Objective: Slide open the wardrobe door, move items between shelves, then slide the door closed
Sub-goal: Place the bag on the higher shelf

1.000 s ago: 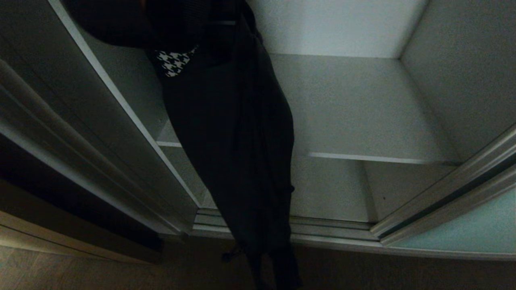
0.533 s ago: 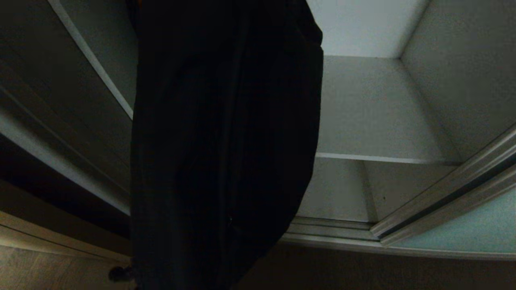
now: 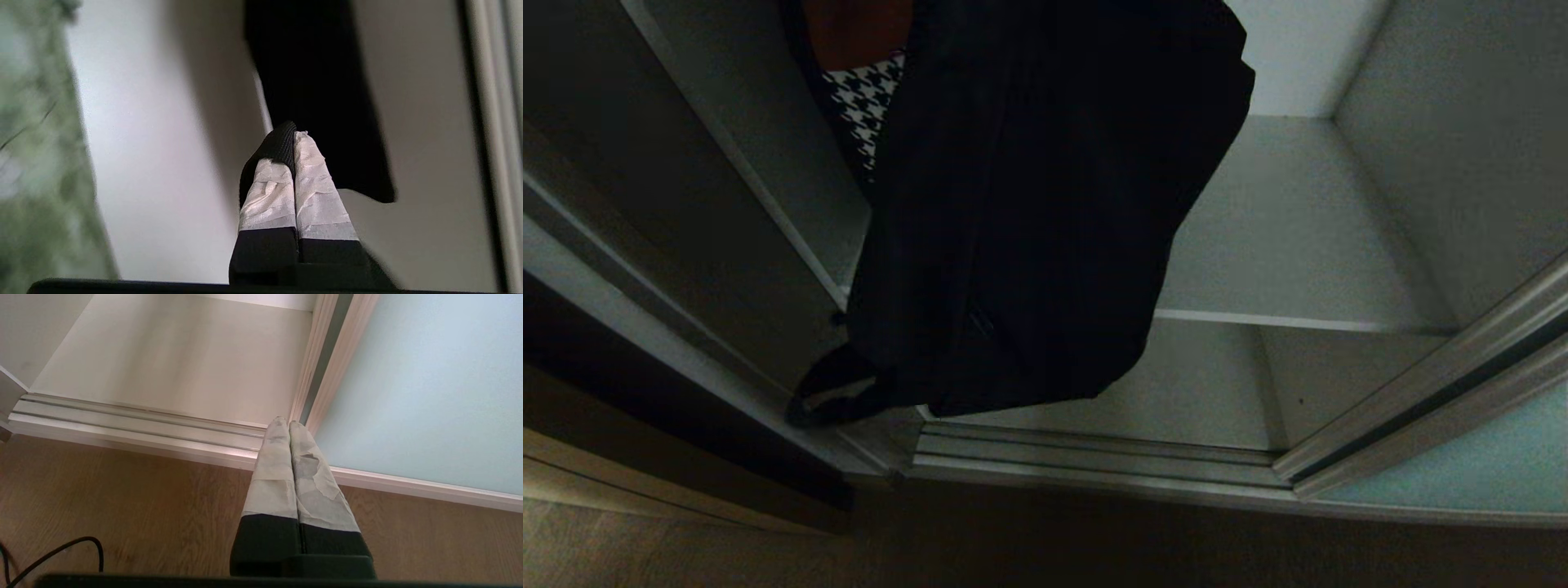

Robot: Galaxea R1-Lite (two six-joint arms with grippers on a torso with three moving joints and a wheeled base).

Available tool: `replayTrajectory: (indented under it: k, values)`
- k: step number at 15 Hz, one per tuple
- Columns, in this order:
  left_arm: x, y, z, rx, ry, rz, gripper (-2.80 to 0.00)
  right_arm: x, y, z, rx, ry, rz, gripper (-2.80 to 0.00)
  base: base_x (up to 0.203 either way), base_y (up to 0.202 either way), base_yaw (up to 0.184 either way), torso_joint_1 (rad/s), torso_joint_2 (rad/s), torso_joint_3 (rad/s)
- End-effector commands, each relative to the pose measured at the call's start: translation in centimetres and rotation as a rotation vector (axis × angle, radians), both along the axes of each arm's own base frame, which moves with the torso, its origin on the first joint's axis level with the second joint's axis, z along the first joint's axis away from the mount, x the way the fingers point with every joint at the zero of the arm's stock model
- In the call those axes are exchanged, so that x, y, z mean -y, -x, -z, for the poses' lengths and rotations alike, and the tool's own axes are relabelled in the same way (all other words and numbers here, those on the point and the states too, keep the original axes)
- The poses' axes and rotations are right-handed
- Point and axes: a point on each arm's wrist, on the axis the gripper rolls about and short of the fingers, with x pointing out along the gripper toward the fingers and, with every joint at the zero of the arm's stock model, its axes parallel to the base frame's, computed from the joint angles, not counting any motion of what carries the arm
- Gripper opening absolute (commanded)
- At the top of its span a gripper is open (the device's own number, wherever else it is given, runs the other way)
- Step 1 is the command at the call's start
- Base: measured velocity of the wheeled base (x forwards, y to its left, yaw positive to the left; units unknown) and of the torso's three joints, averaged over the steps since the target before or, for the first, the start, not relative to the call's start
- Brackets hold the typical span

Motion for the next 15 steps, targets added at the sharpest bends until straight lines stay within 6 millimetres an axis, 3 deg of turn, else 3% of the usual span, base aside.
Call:
replayTrajectory:
  k: [1,5,7,10,15]
  values:
    - [0.3,-2.4,1.0,-0.044,-0.01,-0.014,-2.8,0.0,0.0,0.0,0.001,0.0,-0.001,-2.8,0.0,0.0,0.0,0.0,0.0,0.0]
    - [1.2,-7.4,3.6,-0.201,-0.001,-0.02,-2.8,0.0,0.0,0.0,0.001,0.0,-0.001,-2.8,0.0,0.0,0.0,0.0,0.0,0.0]
    - [1.4,-8.2,4.1,-0.278,0.033,0.02,-2.8,0.0,0.0,0.0,0.001,0.0,-0.001,-2.8,0.0,0.0,0.0,0.0,0.0,0.0]
    - [0.7,-6.4,2.9,-0.272,0.057,0.052,-2.8,0.0,0.0,0.0,-0.001,0.0,-0.001,-2.8,0.0,0.0,0.0,0.0,0.0,0.0]
    - [-1.7,0.0,-0.3,-0.233,0.053,0.118,-2.8,0.0,0.0,0.0,0.001,0.0,-0.001,-2.8,0.0,0.0,0.0,0.0,0.0,0.0]
